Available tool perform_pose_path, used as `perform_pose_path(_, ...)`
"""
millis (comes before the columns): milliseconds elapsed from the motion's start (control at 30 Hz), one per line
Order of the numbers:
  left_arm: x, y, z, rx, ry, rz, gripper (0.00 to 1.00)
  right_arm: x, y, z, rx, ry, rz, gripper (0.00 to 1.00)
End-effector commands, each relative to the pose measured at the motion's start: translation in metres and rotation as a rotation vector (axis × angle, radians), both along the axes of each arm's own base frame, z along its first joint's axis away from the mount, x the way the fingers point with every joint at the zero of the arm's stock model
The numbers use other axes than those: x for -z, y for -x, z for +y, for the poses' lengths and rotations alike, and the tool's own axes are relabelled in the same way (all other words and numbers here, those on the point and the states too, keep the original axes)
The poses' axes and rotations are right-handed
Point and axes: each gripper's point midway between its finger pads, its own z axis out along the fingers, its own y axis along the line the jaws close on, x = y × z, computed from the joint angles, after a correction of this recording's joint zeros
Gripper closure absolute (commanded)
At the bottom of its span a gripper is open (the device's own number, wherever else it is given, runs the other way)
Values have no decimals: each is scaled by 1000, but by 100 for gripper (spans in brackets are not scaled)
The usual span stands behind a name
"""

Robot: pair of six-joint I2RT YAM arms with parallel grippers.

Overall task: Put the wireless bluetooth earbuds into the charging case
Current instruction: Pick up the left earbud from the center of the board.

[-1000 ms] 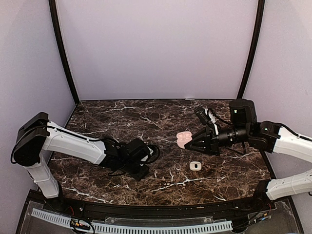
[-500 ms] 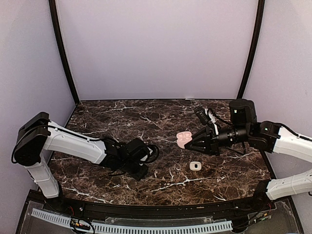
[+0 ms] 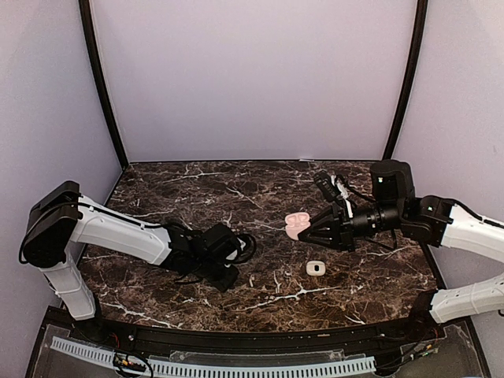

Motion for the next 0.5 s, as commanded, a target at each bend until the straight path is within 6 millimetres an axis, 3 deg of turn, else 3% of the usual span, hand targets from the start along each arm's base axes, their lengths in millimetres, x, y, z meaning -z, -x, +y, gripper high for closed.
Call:
perform_pose_path(0, -5, 0, 0, -5, 25, -1, 83, -6, -4, 1, 4, -17, -20, 100)
perform_pose_path(267, -26, -3, -6, -1, 77, -24, 86, -7, -5, 1, 11, -18, -23, 100)
perform_pose_path(400, -56, -6, -13, -3, 171, -51, 86, -10, -8, 1, 23, -25, -35, 100)
perform_pose_path(467, -82, -9, -17, -2, 247, -75, 87, -13, -9, 2, 28, -32, -44, 100)
